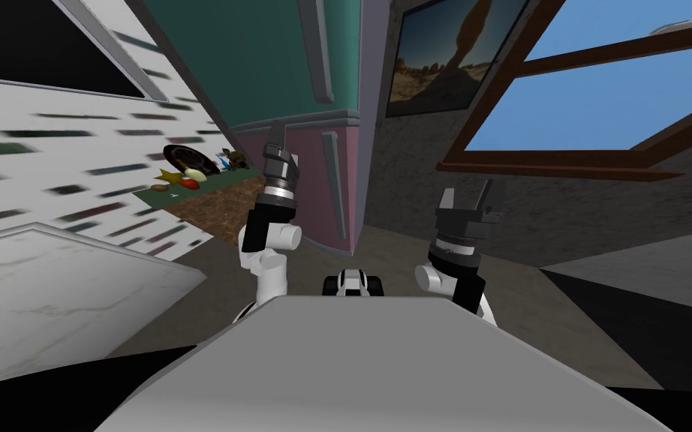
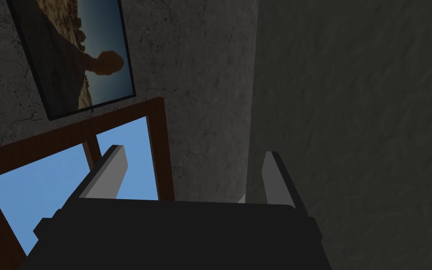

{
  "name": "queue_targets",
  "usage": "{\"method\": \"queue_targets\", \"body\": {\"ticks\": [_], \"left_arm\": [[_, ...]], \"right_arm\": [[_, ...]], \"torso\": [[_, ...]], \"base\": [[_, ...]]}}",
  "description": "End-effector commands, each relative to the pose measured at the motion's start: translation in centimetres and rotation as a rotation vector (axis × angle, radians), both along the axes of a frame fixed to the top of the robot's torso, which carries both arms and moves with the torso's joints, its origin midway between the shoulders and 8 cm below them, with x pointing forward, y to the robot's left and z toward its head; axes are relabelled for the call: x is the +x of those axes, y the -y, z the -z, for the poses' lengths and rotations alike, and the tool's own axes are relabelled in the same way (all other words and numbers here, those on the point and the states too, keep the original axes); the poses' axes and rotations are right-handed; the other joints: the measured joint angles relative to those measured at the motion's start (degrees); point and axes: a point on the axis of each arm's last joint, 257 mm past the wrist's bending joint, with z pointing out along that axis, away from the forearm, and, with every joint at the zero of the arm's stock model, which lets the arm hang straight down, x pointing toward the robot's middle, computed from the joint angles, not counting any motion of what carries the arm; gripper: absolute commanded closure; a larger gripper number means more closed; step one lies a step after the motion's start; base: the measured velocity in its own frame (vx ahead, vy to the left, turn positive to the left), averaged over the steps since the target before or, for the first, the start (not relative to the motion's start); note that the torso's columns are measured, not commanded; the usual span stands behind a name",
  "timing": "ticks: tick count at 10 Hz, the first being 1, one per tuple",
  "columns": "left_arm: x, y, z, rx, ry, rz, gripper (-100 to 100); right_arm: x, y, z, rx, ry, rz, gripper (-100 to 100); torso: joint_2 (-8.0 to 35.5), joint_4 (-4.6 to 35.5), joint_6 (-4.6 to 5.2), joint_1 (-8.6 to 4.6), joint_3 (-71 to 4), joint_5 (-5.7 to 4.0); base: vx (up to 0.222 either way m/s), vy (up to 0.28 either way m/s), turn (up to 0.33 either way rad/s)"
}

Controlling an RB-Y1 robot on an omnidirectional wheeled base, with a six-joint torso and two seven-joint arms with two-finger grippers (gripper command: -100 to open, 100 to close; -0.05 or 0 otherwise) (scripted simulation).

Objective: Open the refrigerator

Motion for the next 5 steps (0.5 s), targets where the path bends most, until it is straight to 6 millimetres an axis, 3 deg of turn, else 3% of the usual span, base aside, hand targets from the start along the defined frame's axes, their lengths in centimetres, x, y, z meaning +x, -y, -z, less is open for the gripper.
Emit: {"method": "queue_targets", "body": {"ticks": [1, 5], "left_arm": [[0.7, 0.5, -0.7, -0.002, -0.022, 0.0, -100], [1.3, 1.5, -2.6, -0.008, -0.03, 0.009, -100]], "right_arm": [[0.0, 0.0, 0.0, 0.0, 0.0, 0.0, 0], [0.0, 0.0, 0.0, 0.0, 0.0, 0.0, 0]], "torso": [[0.1, 0.0, -0.01, 0.07, 0.0, 0.02], [0.1, 0.0, 0.0, 0.06, 0.0, 0.02]], "base": [[0.059, -0.017, -0.009], [0.062, -0.02, -0.012]]}}
